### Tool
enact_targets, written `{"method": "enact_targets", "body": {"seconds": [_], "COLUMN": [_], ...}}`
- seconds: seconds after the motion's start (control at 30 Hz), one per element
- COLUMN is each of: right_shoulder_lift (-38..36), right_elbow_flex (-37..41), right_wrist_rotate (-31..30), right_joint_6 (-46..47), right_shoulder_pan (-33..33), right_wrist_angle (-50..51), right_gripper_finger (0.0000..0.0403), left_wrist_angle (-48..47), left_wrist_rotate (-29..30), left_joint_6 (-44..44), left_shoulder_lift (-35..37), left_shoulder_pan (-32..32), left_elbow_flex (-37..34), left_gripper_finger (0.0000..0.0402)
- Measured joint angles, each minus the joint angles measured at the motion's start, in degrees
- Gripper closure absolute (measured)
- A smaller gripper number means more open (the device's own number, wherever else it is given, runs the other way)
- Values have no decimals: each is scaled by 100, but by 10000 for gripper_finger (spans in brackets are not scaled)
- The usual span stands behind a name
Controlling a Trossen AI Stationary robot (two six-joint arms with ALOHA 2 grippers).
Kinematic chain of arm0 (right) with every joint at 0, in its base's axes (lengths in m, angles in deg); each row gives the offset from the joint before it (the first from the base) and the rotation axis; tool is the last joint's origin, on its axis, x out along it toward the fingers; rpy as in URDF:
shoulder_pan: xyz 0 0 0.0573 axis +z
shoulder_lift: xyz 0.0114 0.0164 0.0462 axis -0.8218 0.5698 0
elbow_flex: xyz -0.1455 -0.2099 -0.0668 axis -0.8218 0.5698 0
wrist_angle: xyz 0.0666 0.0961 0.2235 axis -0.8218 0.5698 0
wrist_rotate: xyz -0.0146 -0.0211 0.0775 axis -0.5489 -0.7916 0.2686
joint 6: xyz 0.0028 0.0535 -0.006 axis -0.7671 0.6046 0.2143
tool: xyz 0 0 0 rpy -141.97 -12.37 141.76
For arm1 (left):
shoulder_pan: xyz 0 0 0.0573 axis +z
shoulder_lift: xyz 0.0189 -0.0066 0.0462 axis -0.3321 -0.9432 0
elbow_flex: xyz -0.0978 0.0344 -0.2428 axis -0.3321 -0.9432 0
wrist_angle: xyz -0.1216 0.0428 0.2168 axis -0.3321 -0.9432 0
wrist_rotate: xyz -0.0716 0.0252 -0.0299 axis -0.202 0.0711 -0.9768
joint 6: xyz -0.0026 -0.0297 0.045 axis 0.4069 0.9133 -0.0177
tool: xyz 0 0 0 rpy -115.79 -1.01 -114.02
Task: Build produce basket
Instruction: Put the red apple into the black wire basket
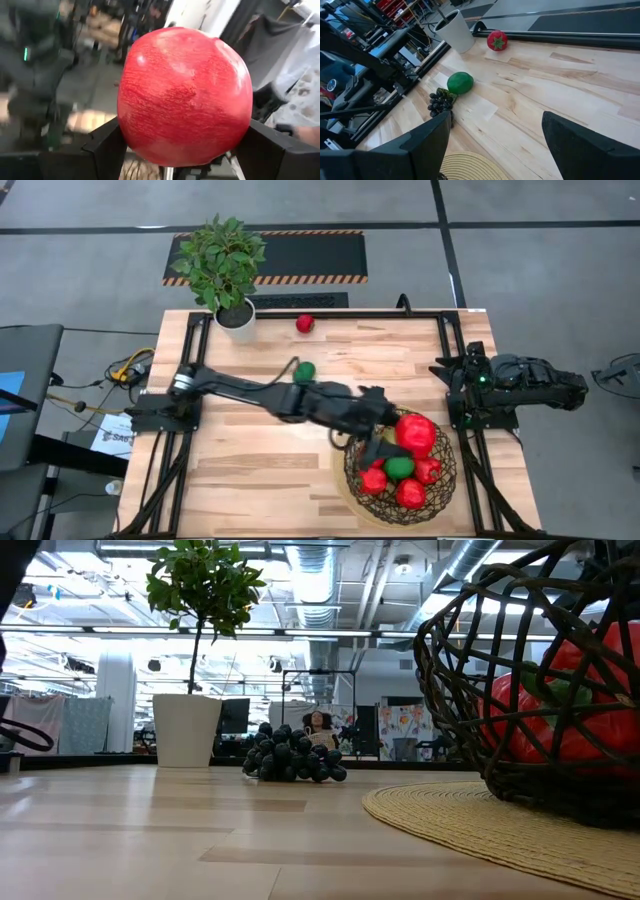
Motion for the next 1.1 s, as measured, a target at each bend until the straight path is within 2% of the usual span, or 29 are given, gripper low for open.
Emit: {"method": "enact_targets", "body": {"seconds": [0.3, 0.57, 0.8, 1.1], "right_shoulder_lift": [1, 1, 1, 1], "right_elbow_flex": [0, 0, 0, 0], "right_wrist_rotate": [11, 13, 13, 13], "right_joint_6": [2, 9, 42, 52], "right_shoulder_pan": [-2, 0, 0, 0], "right_wrist_angle": [0, 2, 7, 11], "right_gripper_finger": [69, 69, 69, 69], "left_wrist_angle": [-135, -193, -722, -947], "left_wrist_rotate": [-825, -1150, -1297, -1276], "left_joint_6": [764, 1333, 1110, 1023], "left_shoulder_lift": [-830, -1305, -1293, -1293], "left_shoulder_pan": [201, 208, 197, 73], "left_elbow_flex": [-2, -4, -2, -2], "left_gripper_finger": [120, 120, 120, 120]}}
